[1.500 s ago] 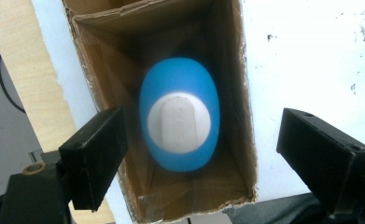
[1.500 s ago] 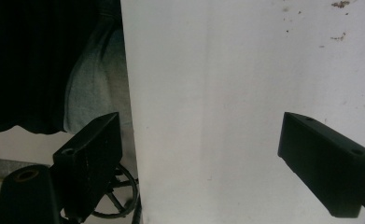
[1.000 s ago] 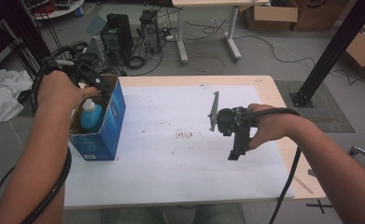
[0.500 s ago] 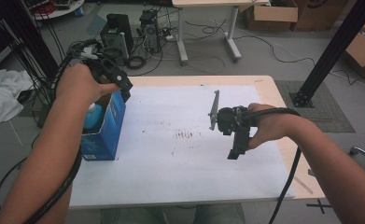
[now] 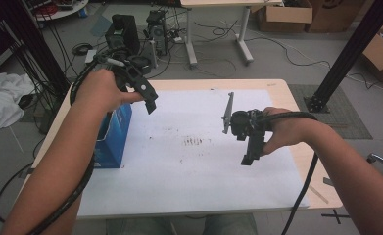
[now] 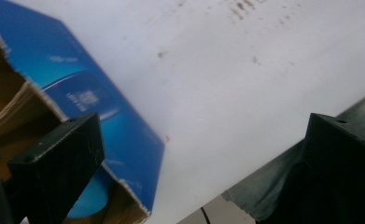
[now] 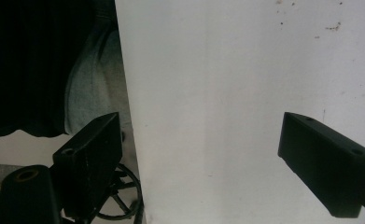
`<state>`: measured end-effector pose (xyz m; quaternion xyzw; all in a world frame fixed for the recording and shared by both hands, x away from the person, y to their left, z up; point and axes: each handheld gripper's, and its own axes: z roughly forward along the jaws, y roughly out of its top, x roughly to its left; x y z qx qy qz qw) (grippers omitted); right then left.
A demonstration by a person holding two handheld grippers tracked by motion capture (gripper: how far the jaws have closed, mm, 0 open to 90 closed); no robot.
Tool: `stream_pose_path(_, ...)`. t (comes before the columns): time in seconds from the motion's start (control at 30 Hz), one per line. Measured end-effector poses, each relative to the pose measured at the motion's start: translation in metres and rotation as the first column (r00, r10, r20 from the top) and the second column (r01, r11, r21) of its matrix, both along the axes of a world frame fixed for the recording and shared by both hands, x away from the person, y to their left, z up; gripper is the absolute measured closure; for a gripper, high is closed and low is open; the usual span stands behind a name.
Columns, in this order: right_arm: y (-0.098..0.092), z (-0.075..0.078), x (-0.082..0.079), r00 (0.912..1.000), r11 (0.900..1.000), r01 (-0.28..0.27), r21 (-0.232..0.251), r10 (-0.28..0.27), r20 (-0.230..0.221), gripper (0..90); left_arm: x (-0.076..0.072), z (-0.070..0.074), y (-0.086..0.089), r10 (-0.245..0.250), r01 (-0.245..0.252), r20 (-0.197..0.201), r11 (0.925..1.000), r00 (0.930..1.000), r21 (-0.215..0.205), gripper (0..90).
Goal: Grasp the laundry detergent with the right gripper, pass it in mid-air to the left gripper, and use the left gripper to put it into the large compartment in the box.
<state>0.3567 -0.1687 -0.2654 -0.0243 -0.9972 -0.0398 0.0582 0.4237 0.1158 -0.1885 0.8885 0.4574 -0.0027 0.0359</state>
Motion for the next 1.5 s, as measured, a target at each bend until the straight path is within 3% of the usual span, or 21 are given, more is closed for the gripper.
stream_pose_path(0.07,0.000,0.000,0.001,1.0000,1.000,-0.001,-0.005,0.001,0.003,13.8,0.000,-0.004,-0.005,-0.042,0.041,-0.039,0.9990,0.9984,-0.020,0.1)
stream_pose_path(0.13,0.000,0.000,0.002,1.0000,1.000,0.000,-0.014,0.000,-0.001,13.8,-0.001,-0.009,-0.011,-0.107,0.103,-0.075,0.9933,0.9914,-0.051,0.1)
stream_pose_path(0.17,0.000,0.000,0.002,1.0000,1.000,0.001,-0.014,-0.001,-0.001,13.8,-0.002,-0.012,-0.014,-0.143,0.137,-0.089,0.9881,0.9858,-0.071,0.1)
stream_pose_path(0.23,0.001,-0.001,0.003,1.0000,1.000,0.001,-0.016,-0.001,0.001,13.8,-0.005,-0.018,-0.022,-0.234,0.223,-0.111,0.9694,0.9659,-0.103,0.1)
stream_pose_path(0.4,0.001,-0.002,0.006,1.0000,1.000,0.004,-0.029,-0.004,-0.001,13.9,-0.014,-0.029,-0.037,-0.419,0.404,-0.122,0.9059,0.9000,-0.127,0.1)
stream_pose_path(0.43,0.001,-0.003,0.006,1.0000,1.000,0.000,-0.030,0.000,-0.001,13.9,-0.016,-0.031,-0.040,-0.437,0.423,-0.124,0.8976,0.8909,-0.126,0.1)
stream_pose_path(0.53,0.001,-0.003,0.008,1.0000,1.000,0.001,-0.029,-0.001,-0.003,14.0,-0.024,-0.035,-0.047,-0.524,0.511,-0.109,0.8500,0.8445,-0.127,0.1)
stream_pose_path(0.57,0.001,-0.003,0.009,1.0000,0.999,0.003,-0.033,-0.003,-0.004,14.0,-0.026,-0.036,-0.049,-0.555,0.544,-0.100,0.8306,0.8258,-0.120,0.1)
stream_pose_path(0.6,0.001,-0.004,0.009,1.0000,1.000,0.005,-0.031,-0.005,-0.007,14.0,-0.029,-0.037,-0.051,-0.571,0.561,-0.103,0.8200,0.8143,-0.116,0.1)
stream_pose_path(0.7,0.000,-0.004,0.010,1.0000,0.999,0.002,-0.032,-0.002,-0.007,14.0,-0.035,-0.041,-0.057,-0.630,0.621,-0.112,0.7767,0.7687,-0.102,0.1)
stream_pose_path(0.73,0.000,-0.005,0.011,1.0000,0.999,0.002,-0.033,-0.002,-0.005,14.1,-0.037,-0.042,-0.058,-0.638,0.630,-0.119,0.7703,0.7610,-0.100,0.1)
stream_pose_path(0.77,0.000,-0.005,0.011,1.0000,0.999,0.002,-0.034,-0.003,-0.008,14.0,-0.040,-0.043,-0.060,-0.658,0.651,-0.123,0.7529,0.7430,-0.095,0.1)
stream_pose_path(0.87,0.000,-0.005,0.012,0.9999,0.999,-0.001,-0.033,0.000,-0.012,14.0,-0.046,-0.046,-0.065,-0.699,0.693,-0.129,0.7146,0.7032,-0.094,0.1)
stream_pose_path(0.9,0.000,-0.005,0.012,0.9999,0.999,-0.001,-0.033,0.000,-0.012,14.0,-0.046,-0.046,-0.065,-0.699,0.693,-0.129,0.7146,0.7032,-0.094,0.1)
stream_pose_path(0.97,0.000,-0.005,0.013,0.9999,0.999,-0.002,-0.033,0.002,-0.013,14.0,-0.048,-0.047,-0.065,-0.714,0.708,-0.123,0.6996,0.6890,-0.094,0.1)
stream_pose_path(1.17,-0.001,-0.004,0.014,0.9999,0.999,-0.001,-0.033,0.001,-0.010,14.0,-0.052,-0.047,-0.066,-0.738,0.733,-0.112,0.6742,0.6653,-0.091,0.1)
stream_pose_path(1.23,-0.001,-0.005,0.014,0.9999,0.999,-0.004,-0.033,0.004,-0.009,14.1,-0.052,-0.047,-0.066,-0.742,0.736,-0.111,0.6704,0.6614,-0.096,0.1)
stream_pose_path(1.5,0.001,-0.005,0.015,0.9999,0.999,-0.007,-0.033,0.006,-0.010,14.0,-0.053,-0.043,-0.065,-0.742,0.736,-0.106,0.6699,0.6616,-0.095,0.1)
